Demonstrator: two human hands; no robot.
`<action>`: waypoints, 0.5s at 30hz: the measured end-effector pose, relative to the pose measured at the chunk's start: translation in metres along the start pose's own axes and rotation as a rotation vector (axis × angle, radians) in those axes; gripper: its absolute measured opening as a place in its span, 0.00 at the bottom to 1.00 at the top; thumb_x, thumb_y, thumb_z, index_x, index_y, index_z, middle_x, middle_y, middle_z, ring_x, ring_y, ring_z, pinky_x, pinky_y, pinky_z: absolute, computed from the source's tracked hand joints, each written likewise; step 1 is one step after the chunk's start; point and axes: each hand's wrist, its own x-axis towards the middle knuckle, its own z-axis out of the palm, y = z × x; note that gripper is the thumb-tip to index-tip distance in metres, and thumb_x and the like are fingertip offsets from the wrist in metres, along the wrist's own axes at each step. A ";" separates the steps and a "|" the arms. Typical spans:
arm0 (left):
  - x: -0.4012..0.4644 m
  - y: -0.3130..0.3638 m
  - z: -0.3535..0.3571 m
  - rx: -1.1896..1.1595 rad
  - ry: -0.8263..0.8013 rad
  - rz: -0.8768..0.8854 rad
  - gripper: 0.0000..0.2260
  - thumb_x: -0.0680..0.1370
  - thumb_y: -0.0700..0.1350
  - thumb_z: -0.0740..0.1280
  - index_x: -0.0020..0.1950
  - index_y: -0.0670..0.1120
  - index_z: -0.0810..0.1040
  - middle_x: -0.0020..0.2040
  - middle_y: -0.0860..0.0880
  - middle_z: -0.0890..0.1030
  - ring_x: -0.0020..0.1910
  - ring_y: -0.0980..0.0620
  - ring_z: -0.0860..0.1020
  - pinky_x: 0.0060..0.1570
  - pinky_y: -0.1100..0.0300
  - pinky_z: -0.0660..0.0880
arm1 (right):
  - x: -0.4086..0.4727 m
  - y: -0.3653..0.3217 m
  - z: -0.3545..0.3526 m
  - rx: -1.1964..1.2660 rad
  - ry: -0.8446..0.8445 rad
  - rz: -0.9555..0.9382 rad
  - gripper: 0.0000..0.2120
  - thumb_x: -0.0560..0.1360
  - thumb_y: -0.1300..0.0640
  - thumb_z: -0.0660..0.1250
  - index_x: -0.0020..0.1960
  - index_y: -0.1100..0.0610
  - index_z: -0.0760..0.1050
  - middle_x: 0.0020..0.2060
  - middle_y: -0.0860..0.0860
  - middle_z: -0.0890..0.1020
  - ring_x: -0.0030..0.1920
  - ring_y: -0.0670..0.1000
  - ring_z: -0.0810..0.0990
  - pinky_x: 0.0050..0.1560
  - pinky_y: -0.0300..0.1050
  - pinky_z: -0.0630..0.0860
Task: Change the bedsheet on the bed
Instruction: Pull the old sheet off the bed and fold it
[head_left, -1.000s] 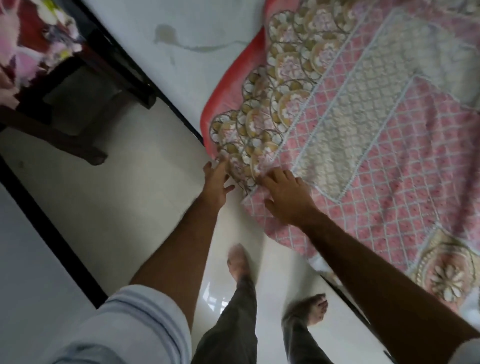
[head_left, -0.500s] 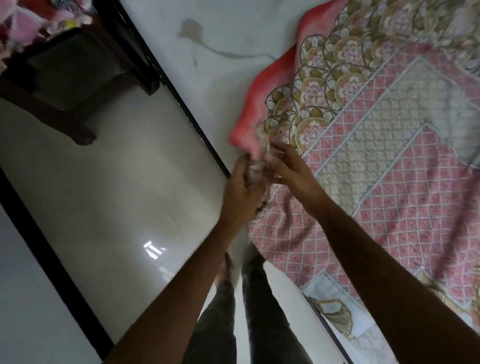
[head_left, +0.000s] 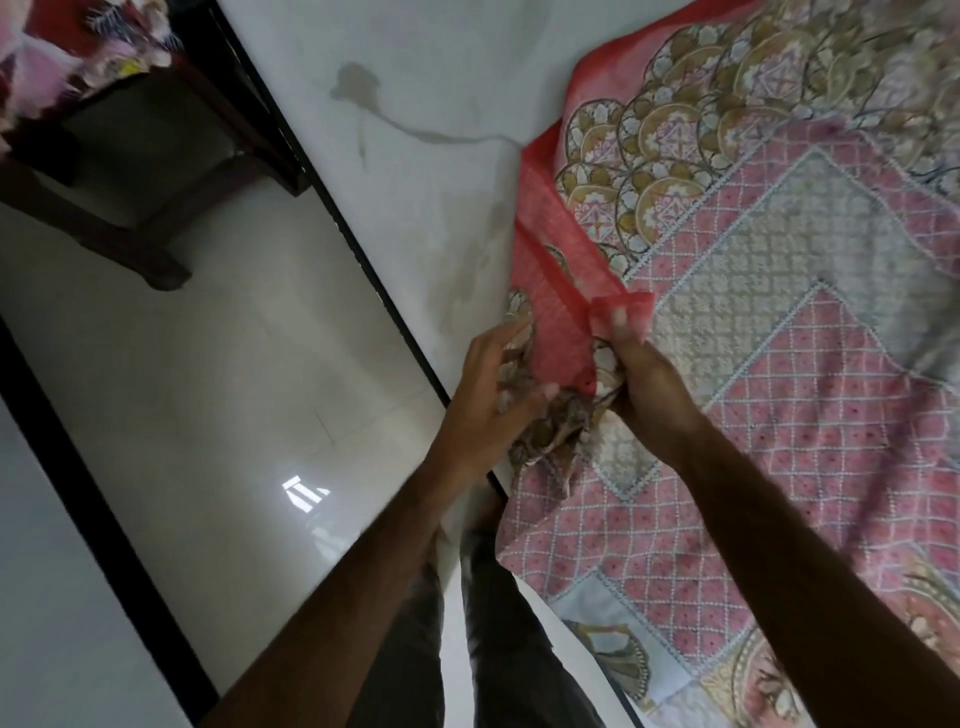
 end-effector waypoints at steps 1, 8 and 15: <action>0.004 0.010 0.005 0.010 -0.027 0.004 0.30 0.79 0.50 0.72 0.78 0.53 0.63 0.73 0.53 0.65 0.71 0.59 0.69 0.64 0.65 0.74 | -0.001 -0.003 0.006 0.005 -0.036 -0.013 0.25 0.83 0.40 0.54 0.62 0.57 0.79 0.57 0.56 0.84 0.60 0.56 0.82 0.64 0.57 0.76; 0.002 0.020 0.031 0.421 0.247 0.149 0.30 0.77 0.52 0.69 0.79 0.54 0.66 0.75 0.48 0.64 0.74 0.49 0.65 0.72 0.51 0.69 | 0.000 -0.009 0.035 0.431 -0.060 0.076 0.34 0.83 0.37 0.48 0.70 0.63 0.72 0.64 0.63 0.79 0.65 0.60 0.78 0.66 0.56 0.75; -0.020 0.025 0.023 0.210 0.367 0.112 0.11 0.80 0.45 0.66 0.61 0.46 0.77 0.57 0.48 0.75 0.57 0.50 0.76 0.55 0.59 0.76 | -0.003 -0.007 0.071 0.324 -0.035 0.086 0.32 0.78 0.34 0.56 0.59 0.61 0.81 0.52 0.61 0.83 0.55 0.61 0.82 0.63 0.59 0.77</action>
